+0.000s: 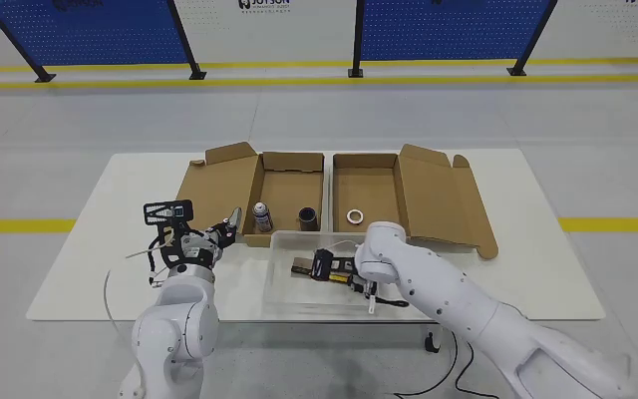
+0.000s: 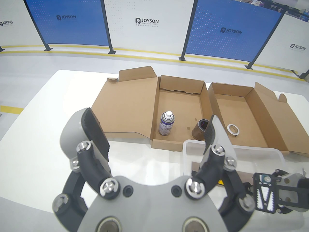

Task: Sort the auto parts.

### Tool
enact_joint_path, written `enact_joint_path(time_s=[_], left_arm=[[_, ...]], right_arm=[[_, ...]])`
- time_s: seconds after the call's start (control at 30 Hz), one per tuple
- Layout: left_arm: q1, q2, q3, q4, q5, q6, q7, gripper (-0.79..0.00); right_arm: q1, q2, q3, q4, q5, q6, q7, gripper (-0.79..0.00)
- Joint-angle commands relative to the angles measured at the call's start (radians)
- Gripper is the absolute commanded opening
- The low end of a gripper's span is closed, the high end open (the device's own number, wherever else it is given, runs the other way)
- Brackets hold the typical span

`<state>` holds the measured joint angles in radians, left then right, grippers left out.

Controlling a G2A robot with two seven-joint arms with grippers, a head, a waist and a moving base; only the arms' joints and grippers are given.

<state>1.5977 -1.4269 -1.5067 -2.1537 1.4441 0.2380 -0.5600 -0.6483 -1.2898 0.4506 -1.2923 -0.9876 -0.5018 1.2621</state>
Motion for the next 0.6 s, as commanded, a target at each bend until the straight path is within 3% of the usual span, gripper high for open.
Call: enact_joint_path(time_s=[0.0, 0.57], left_arm=[[0.000, 0.000, 0.000, 0.000, 0.000, 0.000, 0.000, 0.000], [0.000, 0.000, 0.000, 0.000, 0.000, 0.000, 0.000, 0.000]], right_arm=[[0.002, -0.008, -0.009, 0.026, 0.003, -0.006, -0.012, -0.397], [0.026, -0.056, -0.048, 0.138, -0.004, -0.055, -0.035, -0.453]])
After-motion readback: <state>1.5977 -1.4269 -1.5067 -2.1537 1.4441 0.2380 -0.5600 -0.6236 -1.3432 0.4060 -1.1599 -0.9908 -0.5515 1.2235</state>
